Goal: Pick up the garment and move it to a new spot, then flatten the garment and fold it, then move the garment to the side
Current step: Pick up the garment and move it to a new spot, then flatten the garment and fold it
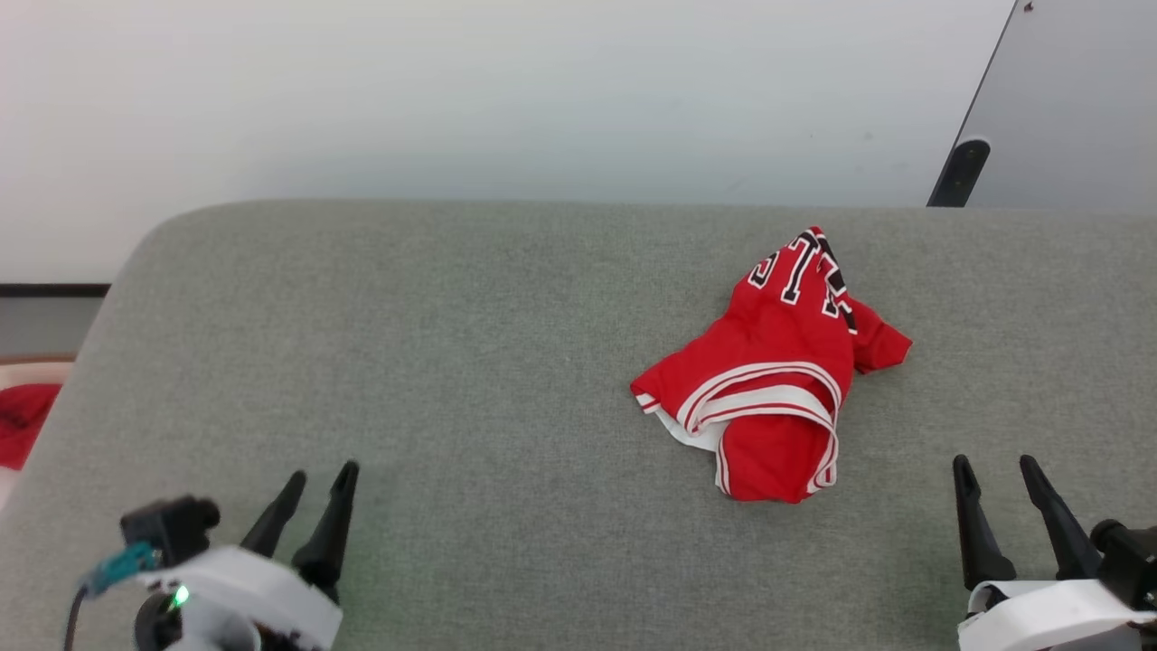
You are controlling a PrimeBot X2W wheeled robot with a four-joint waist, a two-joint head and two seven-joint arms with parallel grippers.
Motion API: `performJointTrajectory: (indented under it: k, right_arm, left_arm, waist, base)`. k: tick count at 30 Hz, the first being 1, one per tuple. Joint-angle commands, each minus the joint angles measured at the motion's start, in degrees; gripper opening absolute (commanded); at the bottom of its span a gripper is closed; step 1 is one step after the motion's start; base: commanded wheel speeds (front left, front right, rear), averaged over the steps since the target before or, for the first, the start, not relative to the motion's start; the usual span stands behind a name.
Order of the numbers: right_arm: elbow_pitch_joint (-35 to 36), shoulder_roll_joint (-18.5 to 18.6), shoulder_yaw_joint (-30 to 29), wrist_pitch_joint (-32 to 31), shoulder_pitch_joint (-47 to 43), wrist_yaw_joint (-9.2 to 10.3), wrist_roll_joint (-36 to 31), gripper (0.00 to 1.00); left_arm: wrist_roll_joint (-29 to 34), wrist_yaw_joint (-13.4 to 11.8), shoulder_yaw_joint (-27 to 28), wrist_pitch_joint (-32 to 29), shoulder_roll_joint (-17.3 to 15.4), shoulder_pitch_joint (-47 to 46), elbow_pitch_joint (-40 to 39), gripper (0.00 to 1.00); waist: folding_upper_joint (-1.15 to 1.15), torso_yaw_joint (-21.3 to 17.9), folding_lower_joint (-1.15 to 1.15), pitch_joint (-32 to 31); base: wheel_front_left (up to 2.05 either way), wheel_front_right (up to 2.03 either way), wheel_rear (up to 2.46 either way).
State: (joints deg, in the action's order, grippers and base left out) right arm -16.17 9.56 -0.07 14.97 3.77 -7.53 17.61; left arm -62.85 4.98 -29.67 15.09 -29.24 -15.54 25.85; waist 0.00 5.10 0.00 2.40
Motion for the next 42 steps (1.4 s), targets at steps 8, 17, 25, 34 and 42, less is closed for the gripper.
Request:
performJointTrajectory:
  k: [8,17,25,34,42]
  right_arm:
    - [1.21,0.11,-1.46,0.28,0.87,0.08,-0.53,1.00]
    - [1.99,0.12,-1.35,0.28,3.08,0.08,-0.61,1.00]
    - [1.10,-0.46,-0.49,0.28,2.88,0.07,-0.44,1.00]
    - [0.88,-0.89,-0.56,0.28,3.48,0.08,-0.46,1.00]
    - [1.01,-1.18,-0.67,0.28,4.24,0.08,0.01,1.00]
  left_arm:
    - [16.18,-4.75,11.24,0.06,-0.10,10.34,-11.33,1.00]
    - [32.72,-6.46,18.45,0.04,1.43,15.90,-20.00,1.00]
    - [37.86,-4.51,21.08,0.04,5.28,17.80,-17.94,1.00]
    - [40.43,-1.97,23.58,0.04,7.64,16.17,-16.62,1.00]
    - [42.17,-0.13,22.32,0.05,9.09,11.92,-17.52,1.00]
  waist:
    - [0.00,-1.21,0.00,-0.90]
    - [0.00,-1.72,0.00,-0.69]
    - [0.00,-1.88,0.00,0.58]
    - [0.00,-1.62,0.00,1.09]
    - [0.00,-2.02,0.00,1.74]
  base:
    - [0.00,0.00,0.00]
    - [0.00,0.00,0.00]
    - [0.00,0.00,0.00]
    - [0.00,0.00,0.00]
    - [0.00,0.00,0.00]
